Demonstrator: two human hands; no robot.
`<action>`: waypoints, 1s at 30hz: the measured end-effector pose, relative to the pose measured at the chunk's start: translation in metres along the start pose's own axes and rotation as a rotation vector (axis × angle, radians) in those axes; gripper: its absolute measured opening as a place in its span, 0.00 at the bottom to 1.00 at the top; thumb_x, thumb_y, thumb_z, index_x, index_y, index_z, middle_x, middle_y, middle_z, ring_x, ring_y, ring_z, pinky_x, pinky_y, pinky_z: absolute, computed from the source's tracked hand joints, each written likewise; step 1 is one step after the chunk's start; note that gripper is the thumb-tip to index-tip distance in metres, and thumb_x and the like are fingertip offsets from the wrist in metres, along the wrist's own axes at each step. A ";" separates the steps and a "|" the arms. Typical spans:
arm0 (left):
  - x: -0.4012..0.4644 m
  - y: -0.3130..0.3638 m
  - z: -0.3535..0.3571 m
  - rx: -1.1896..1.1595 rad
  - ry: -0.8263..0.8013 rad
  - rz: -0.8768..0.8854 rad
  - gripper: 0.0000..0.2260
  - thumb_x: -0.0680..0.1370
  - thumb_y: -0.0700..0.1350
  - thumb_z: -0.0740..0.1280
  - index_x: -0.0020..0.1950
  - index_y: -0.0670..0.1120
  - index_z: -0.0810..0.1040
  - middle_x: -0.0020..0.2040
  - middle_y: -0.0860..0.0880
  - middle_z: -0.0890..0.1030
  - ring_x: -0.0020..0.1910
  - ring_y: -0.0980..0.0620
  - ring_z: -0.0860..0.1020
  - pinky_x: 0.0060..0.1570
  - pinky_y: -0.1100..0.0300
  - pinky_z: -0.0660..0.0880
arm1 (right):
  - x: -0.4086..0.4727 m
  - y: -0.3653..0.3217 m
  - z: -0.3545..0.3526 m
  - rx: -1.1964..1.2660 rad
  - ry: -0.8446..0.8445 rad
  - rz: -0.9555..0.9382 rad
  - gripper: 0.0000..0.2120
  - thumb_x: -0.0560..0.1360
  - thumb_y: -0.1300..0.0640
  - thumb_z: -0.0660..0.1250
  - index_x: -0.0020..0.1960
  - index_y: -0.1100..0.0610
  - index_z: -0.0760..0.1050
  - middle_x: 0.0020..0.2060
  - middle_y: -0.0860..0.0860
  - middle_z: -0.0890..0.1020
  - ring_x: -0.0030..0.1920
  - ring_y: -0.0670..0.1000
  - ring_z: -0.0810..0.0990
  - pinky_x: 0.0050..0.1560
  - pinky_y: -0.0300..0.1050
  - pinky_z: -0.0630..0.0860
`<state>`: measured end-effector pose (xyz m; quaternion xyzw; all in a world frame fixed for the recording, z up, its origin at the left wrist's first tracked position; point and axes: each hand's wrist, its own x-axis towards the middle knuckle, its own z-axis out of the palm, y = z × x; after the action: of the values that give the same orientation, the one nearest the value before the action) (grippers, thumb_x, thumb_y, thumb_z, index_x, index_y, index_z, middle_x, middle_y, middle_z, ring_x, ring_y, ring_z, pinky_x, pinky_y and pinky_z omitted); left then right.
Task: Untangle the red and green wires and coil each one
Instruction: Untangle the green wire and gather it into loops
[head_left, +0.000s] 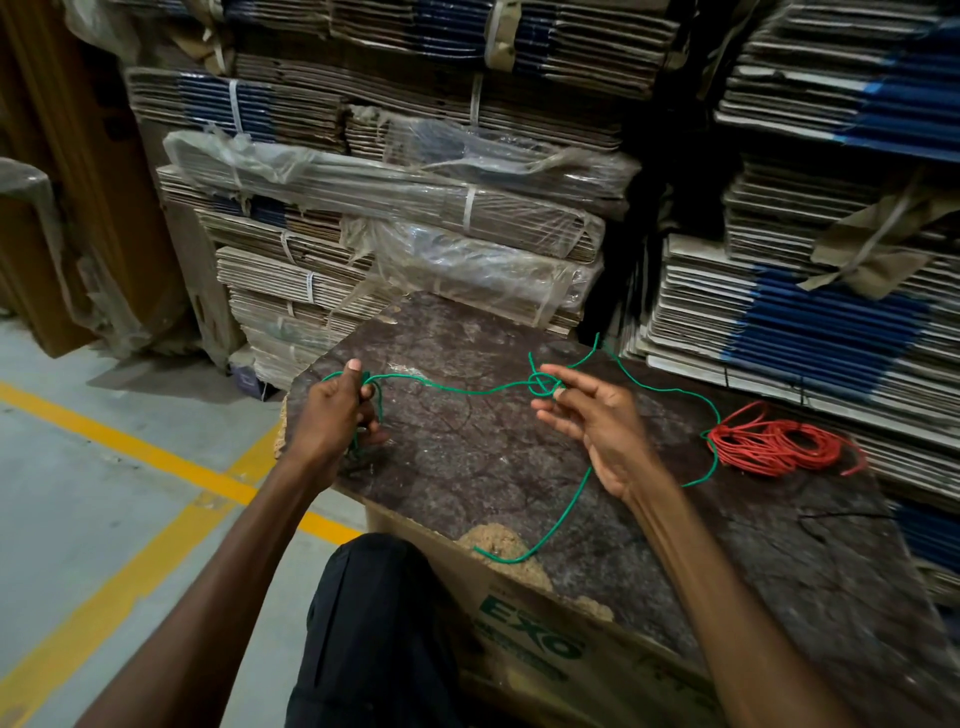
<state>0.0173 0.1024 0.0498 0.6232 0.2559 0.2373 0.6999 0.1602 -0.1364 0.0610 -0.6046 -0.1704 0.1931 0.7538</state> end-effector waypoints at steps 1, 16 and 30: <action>0.000 0.000 0.001 0.003 0.003 0.000 0.20 0.83 0.55 0.56 0.37 0.44 0.69 0.25 0.51 0.65 0.27 0.50 0.70 0.37 0.49 0.80 | 0.001 0.000 0.001 0.039 0.063 -0.040 0.13 0.76 0.71 0.63 0.57 0.61 0.79 0.39 0.52 0.82 0.41 0.51 0.83 0.47 0.40 0.82; 0.006 0.005 -0.006 -0.209 -0.009 -0.051 0.19 0.82 0.57 0.58 0.36 0.47 0.68 0.28 0.51 0.65 0.26 0.53 0.69 0.34 0.52 0.81 | 0.015 0.005 0.010 0.165 0.388 -0.044 0.13 0.74 0.75 0.61 0.48 0.59 0.76 0.37 0.52 0.77 0.29 0.44 0.75 0.24 0.33 0.69; 0.009 -0.002 -0.008 -0.233 0.043 -0.088 0.19 0.82 0.57 0.58 0.36 0.48 0.68 0.27 0.52 0.66 0.24 0.55 0.70 0.38 0.49 0.82 | 0.010 -0.018 -0.002 0.454 0.085 0.121 0.06 0.78 0.64 0.62 0.49 0.54 0.74 0.27 0.47 0.78 0.34 0.48 0.82 0.44 0.50 0.83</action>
<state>0.0188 0.1145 0.0463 0.5207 0.2689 0.2477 0.7715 0.1713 -0.1364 0.0782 -0.4361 -0.0540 0.2457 0.8640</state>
